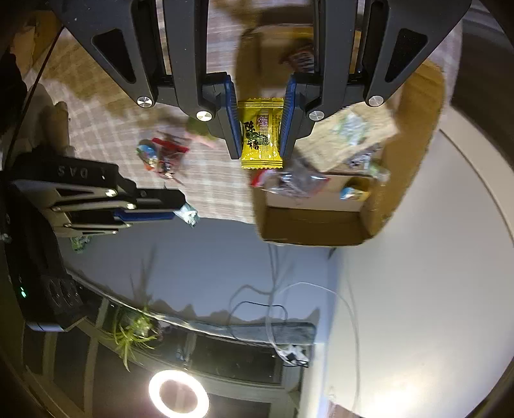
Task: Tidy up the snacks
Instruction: 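Carry the yellow candy and teal mint pack into the box and open both tools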
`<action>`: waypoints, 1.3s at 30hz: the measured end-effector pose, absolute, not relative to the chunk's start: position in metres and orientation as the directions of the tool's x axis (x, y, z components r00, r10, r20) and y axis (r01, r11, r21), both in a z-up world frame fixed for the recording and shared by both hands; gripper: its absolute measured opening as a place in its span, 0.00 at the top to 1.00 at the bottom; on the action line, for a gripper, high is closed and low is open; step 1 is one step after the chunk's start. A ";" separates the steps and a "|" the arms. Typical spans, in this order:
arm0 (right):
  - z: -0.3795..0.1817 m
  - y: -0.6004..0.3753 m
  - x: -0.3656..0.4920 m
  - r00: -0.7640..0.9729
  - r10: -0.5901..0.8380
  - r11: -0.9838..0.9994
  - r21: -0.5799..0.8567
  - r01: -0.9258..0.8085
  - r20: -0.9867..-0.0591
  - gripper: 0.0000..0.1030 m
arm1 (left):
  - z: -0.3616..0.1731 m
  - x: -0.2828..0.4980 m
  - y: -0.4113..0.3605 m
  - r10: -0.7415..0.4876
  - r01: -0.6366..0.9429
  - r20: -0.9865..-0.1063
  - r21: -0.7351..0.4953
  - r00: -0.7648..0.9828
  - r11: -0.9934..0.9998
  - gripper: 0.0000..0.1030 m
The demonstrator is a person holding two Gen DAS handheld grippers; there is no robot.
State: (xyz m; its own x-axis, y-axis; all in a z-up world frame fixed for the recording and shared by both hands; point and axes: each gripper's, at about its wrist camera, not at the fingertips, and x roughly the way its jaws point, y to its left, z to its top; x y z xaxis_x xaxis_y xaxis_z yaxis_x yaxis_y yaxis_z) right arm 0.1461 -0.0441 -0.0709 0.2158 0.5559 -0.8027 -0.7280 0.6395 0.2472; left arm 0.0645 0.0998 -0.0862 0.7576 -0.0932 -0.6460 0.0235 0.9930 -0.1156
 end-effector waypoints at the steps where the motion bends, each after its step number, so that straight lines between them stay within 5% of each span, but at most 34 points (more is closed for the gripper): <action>1: -0.071 -0.036 0.149 0.211 0.559 0.633 0.249 -0.733 -0.802 0.78 | -0.086 0.064 0.105 -0.085 0.014 -0.645 -0.115 0.759 0.993 0.79; 27: -0.110 0.064 0.186 0.139 0.531 0.607 0.261 -0.750 -0.836 0.77 | -0.095 0.059 0.161 -0.026 -0.085 -0.655 -0.138 0.755 0.987 0.78; 30: -0.109 0.066 0.186 0.149 0.525 0.611 0.250 -0.751 -0.838 0.70 | -0.095 0.060 0.160 -0.026 -0.084 -0.657 -0.135 0.754 0.987 0.76; 33: -0.107 0.065 0.186 0.158 0.525 0.614 0.244 -0.750 -0.836 0.44 | -0.095 0.060 0.161 -0.016 -0.095 -0.654 -0.134 0.756 0.986 0.47; 35: -0.104 0.063 0.185 0.176 0.528 0.617 0.233 -0.751 -0.831 0.28 | -0.094 0.060 0.161 -0.015 -0.097 -0.651 -0.136 0.759 0.986 0.46; 39: -0.097 0.057 0.185 0.208 0.532 0.631 0.220 -0.744 -0.821 0.17 | -0.095 0.061 0.160 -0.014 -0.095 -0.653 -0.132 0.758 0.987 0.46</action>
